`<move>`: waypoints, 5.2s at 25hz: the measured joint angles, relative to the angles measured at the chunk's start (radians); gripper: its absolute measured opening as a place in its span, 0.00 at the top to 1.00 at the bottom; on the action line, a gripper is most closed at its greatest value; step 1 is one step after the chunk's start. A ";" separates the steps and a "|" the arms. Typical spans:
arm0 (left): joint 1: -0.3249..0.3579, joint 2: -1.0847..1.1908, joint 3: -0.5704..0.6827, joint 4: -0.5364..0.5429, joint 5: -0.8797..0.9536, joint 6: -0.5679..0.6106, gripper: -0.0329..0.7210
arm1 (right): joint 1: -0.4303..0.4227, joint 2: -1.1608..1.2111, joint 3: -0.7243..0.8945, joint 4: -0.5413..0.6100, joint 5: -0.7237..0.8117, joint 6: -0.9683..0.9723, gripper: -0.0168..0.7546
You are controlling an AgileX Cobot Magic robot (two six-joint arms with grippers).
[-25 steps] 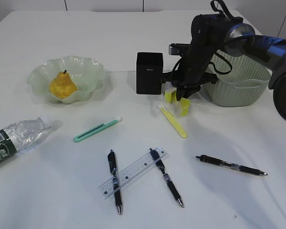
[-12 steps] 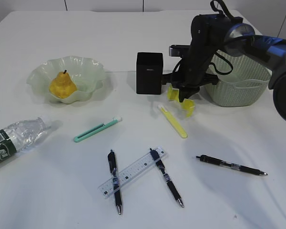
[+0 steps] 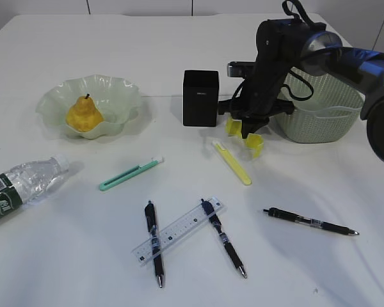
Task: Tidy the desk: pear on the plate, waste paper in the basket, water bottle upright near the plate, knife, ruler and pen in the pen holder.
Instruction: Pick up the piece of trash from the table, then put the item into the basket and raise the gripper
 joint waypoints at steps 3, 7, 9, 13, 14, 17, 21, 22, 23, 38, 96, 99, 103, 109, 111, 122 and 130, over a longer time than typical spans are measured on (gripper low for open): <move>0.000 0.000 0.000 0.000 0.000 0.000 0.50 | 0.000 0.000 0.000 0.000 0.000 0.000 0.98; 0.000 0.000 0.000 0.000 -0.002 0.000 0.50 | 0.000 0.000 -0.005 0.000 0.002 0.000 0.98; 0.000 0.000 0.000 0.000 -0.002 0.000 0.50 | 0.000 0.000 -0.020 0.000 0.004 0.000 0.98; 0.000 0.000 0.000 0.000 -0.002 0.000 0.50 | 0.000 0.000 -0.065 0.000 0.006 0.000 0.98; 0.000 0.000 0.000 0.000 -0.002 0.000 0.50 | 0.000 0.000 -0.075 0.000 0.006 0.000 0.98; 0.000 0.000 0.000 0.000 -0.002 0.000 0.50 | 0.000 0.000 -0.087 0.000 0.007 0.000 0.98; 0.000 0.000 0.000 0.000 -0.002 0.000 0.50 | 0.000 0.000 -0.089 0.000 0.008 0.000 0.98; 0.000 0.000 0.000 0.000 -0.002 0.000 0.50 | 0.000 0.000 -0.091 0.000 0.008 0.000 0.98; 0.000 0.000 0.000 0.000 -0.002 0.000 0.50 | 0.000 0.000 -0.093 0.000 0.010 0.000 0.98; 0.000 0.000 0.000 0.000 -0.002 0.000 0.50 | 0.000 0.000 -0.262 -0.032 0.024 0.024 0.98; 0.000 0.000 0.000 0.002 -0.025 0.000 0.50 | -0.225 -0.015 -0.358 -0.114 0.033 0.025 0.98; 0.000 0.000 0.000 0.002 -0.025 0.000 0.50 | -0.229 -0.004 -0.358 -0.118 0.035 0.024 0.98; 0.000 0.000 0.000 0.002 -0.025 0.000 0.50 | -0.232 0.000 -0.357 -0.117 0.035 0.024 0.98; 0.000 0.000 0.000 0.002 -0.025 0.000 0.50 | -0.235 0.002 -0.339 -0.108 0.035 0.024 0.90; 0.000 0.000 0.000 0.004 -0.025 0.000 0.50 | -0.235 0.002 -0.330 -0.103 0.035 0.024 0.81; 0.000 0.000 0.000 0.036 -0.025 0.000 0.50 | -0.235 0.002 -0.305 -0.096 0.035 0.018 0.52; 0.000 0.000 0.000 0.036 -0.025 0.000 0.50 | -0.235 -0.016 -0.305 -0.095 0.035 0.001 0.52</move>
